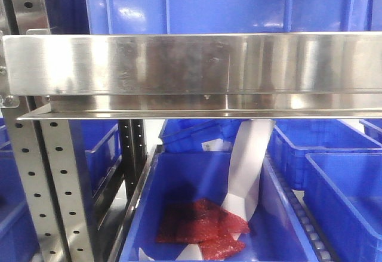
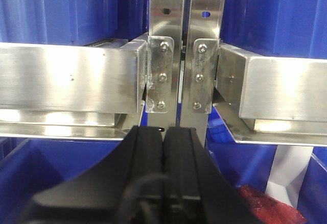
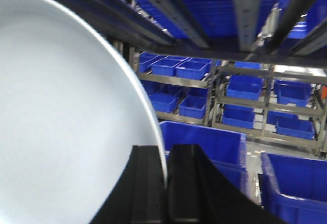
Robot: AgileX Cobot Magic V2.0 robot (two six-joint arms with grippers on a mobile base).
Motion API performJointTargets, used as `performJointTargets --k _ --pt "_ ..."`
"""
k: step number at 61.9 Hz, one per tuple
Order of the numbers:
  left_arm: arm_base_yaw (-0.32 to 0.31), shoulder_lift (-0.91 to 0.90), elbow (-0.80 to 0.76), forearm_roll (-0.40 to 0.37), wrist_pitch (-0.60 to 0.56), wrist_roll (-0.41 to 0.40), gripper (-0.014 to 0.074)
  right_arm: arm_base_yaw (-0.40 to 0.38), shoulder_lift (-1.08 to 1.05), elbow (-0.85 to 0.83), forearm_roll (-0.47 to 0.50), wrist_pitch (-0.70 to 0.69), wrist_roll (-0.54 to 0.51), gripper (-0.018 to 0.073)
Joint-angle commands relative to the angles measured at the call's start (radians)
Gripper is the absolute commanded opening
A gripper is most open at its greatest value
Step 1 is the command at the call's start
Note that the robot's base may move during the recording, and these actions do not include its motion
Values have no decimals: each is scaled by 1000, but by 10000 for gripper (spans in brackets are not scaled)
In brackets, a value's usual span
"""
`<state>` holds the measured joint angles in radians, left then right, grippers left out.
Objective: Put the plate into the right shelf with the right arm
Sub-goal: 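Lower the plate into a blue bin and open the right gripper, then withdraw the open right gripper up out of the bin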
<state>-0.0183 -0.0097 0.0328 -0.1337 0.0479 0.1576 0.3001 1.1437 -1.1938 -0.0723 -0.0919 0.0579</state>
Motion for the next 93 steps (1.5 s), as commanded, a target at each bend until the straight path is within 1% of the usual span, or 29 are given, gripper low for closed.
performJointTargets --k 1,11,19,21,24,27,36,39,41,49,54,57,61,62,68,71,75,79,83,93 --pt "-2 -10 10 -8 -90 -7 -128 5 50 -77 -6 -113 1 55" --pt "-2 -10 10 -8 -90 -7 -128 5 153 -92 -6 -186 1 58" --pt "-2 -10 10 -8 -90 -7 -128 5 209 -92 -6 -191 1 61" --pt "-2 -10 10 -8 -90 -7 -128 5 220 -92 -6 -191 1 77" --pt "-2 -10 10 -8 -90 -7 -128 5 228 -92 -6 -191 1 132" --pt "-2 -10 10 -8 -90 -7 -128 5 232 -92 -6 -191 1 204" --pt "-2 -10 10 -8 -90 -7 -128 5 233 -92 -6 -190 1 505" --pt "-2 -10 10 -8 -90 -7 -128 5 233 -92 -6 -189 1 549" --pt "-2 -10 10 -8 -90 -7 -128 5 233 -92 -6 -189 1 557" --pt "-2 -10 10 -8 -90 -7 -128 3 225 -92 -5 -193 1 512" --pt "-2 -10 10 -8 -90 -7 -128 -12 212 -92 -5 -193 1 445" --pt "-2 -10 10 -8 -90 -7 -128 -25 204 -92 -4 -187 1 382" --pt "-2 -10 10 -8 -90 -7 -128 -51 185 -92 -4 -170 1 267" --pt "-2 -10 10 -8 -90 -7 -128 -61 181 -92 -4 -161 1 224" --pt "-2 -10 10 -8 -90 -7 -128 -115 150 -90 -2 -90 5 36" --pt "-2 -10 10 -8 -90 -7 -128 -142 135 -90 7 -36 5 60" --pt "-2 -10 10 -8 -90 -7 -128 -181 112 -88 9 49 5 54" --pt "-2 -10 10 -8 -90 -7 -128 -210 89 -78 9 102 5 55" --pt "-2 -10 10 -8 -90 -7 -128 -235 58 -56 9 129 5 55" --pt "-2 -10 10 -8 -90 -7 -128 -280 -50 67 9 126 5 55"
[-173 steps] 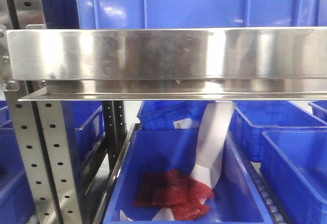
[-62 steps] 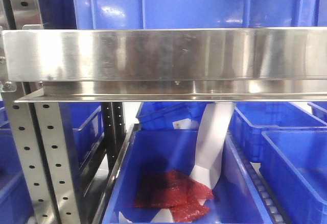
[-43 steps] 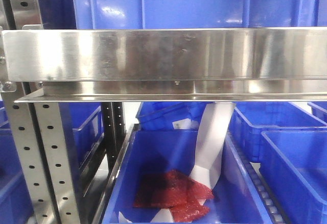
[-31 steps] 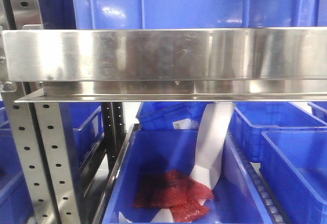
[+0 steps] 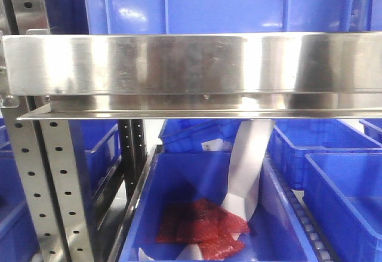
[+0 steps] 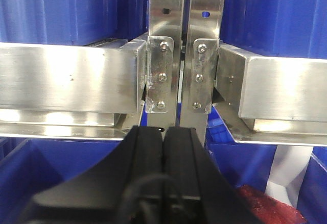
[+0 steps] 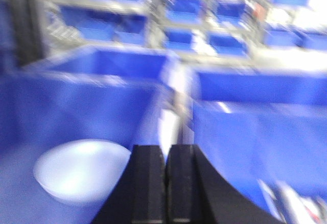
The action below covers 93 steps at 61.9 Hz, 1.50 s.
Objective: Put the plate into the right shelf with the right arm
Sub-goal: 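Withdraw the open right gripper up out of the bin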
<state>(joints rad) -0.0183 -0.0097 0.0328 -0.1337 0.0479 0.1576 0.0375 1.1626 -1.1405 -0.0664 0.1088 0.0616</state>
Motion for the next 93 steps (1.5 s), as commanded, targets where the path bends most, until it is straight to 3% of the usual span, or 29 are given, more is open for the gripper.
performJointTargets --k 1,24,44,59,93 --pt "-2 -10 10 -8 -90 -7 -128 -21 -94 48 3 -75 2 55" --pt "-2 -10 10 -8 -90 -7 -128 -24 -437 530 3 -229 2 55" --pt "-2 -10 10 -8 -90 -7 -128 -24 -751 801 3 -229 2 55" --pt "-2 -10 10 -8 -90 -7 -128 -24 -893 862 3 -213 2 55" --pt "-2 -10 10 -8 -90 -7 -128 -24 -895 865 3 -214 2 55"
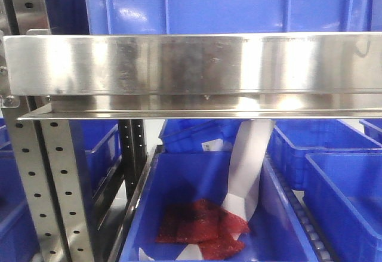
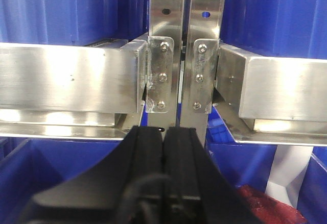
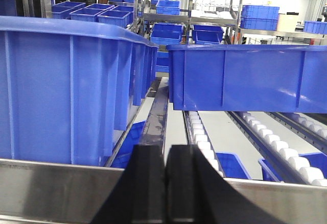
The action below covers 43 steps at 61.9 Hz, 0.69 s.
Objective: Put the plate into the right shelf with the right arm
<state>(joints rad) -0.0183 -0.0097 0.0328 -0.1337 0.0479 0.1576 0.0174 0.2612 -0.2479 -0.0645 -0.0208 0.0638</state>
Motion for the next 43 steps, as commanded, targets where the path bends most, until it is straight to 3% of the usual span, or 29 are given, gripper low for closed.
performJointTargets --k 1,14,29,35,43 --pt "-2 -10 10 -8 -90 -7 -128 -4 7 -28 1 -85 0 55" --pt "-2 -10 10 -8 -90 -7 -128 -4 7 19 -9 -99 0 55" --pt "-2 -10 10 -8 -90 -7 -128 3 -97 197 -9 -193 0 55" --pt "-2 -10 10 -8 -90 -7 -128 3 -188 266 -7 -189 0 55" --pt "-2 -10 10 -8 -90 -7 -128 3 -256 261 -7 -79 0 55"
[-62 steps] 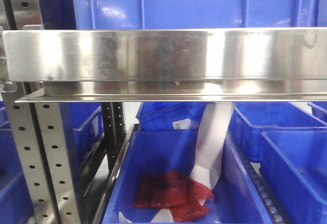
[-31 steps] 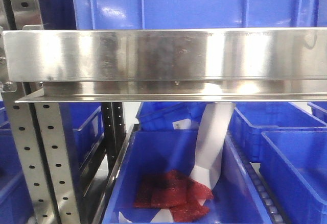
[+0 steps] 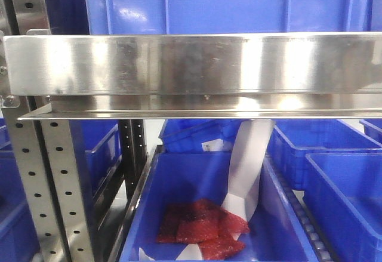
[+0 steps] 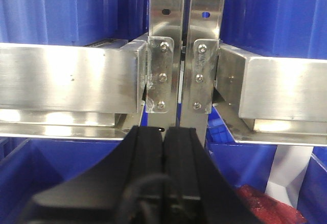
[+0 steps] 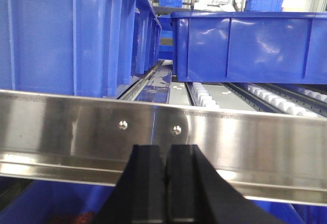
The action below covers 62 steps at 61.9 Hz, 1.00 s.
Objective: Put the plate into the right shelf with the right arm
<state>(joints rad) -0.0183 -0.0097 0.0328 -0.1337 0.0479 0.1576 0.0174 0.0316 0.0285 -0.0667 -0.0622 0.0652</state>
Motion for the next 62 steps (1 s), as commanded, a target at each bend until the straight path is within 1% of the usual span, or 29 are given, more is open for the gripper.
performJointTargets --k 1,6,21,62 --pt "-2 -10 10 -8 -90 -7 -128 3 -33 -15 -5 -32 -2 55" --pt "-2 -10 10 -8 -90 -7 -128 3 -64 -15 -5 -2 -2 55" --pt "-2 -10 10 -8 -90 -7 -128 4 -61 -15 -5 -21 -2 55" --pt "-2 -10 10 -8 -90 -7 -128 4 -61 -15 -5 -10 -2 55"
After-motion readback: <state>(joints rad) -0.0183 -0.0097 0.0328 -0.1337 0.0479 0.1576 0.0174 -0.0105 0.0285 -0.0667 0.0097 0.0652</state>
